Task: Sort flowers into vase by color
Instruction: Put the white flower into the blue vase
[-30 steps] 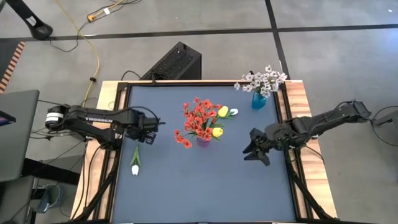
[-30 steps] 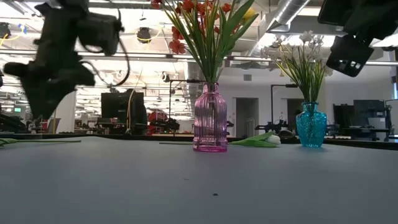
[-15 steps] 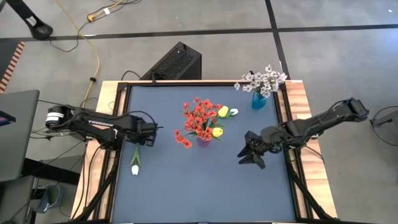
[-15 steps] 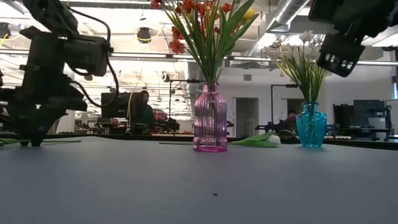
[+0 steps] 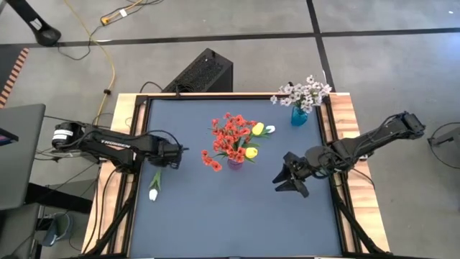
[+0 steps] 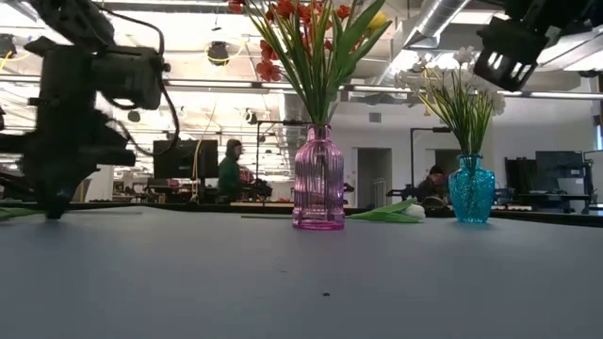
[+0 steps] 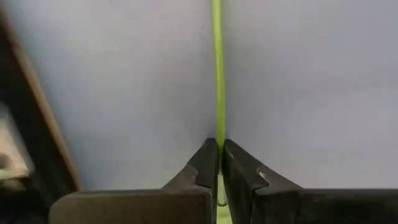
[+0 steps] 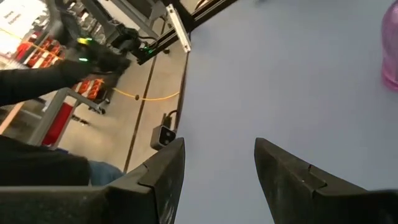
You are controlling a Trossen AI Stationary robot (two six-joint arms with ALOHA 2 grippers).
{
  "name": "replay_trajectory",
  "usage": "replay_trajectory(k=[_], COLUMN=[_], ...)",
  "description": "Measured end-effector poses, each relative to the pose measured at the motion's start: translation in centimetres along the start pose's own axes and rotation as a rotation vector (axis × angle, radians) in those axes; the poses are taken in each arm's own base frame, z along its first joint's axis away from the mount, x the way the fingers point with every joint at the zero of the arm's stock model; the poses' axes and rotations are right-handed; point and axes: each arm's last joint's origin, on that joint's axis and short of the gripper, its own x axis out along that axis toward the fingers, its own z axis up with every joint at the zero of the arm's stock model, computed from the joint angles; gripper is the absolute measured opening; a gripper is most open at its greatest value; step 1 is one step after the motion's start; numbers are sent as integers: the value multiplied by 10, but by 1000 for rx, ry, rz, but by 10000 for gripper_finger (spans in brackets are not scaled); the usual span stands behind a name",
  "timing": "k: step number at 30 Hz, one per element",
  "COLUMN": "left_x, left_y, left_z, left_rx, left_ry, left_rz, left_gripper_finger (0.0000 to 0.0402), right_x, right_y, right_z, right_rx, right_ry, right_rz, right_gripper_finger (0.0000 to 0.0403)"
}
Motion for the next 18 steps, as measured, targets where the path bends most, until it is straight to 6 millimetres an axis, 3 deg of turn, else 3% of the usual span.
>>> replay_trajectory(k=[5, 9, 13, 18], left_x=[-51, -114, -182, -253], left_y=[-19, -23, -14, -5], left_z=[14, 25, 29, 26], left_rx=[0, -17, -45, -16], left_ry=[-213, -409, -598, -749], left_rz=[-156, -336, -518, -809], left_gripper_finger=[0, 0, 0, 0], right_x=[0, 0, -1, -12], right_y=[-1, 1, 8, 36], right_z=[1, 3, 9, 33], right_rx=[-36, -56, -108, -315], right_ry=[-17, -52, -90, -164], right_rz=[-22, -16, 22, 87], right_gripper_finger=[219, 219, 219, 213])
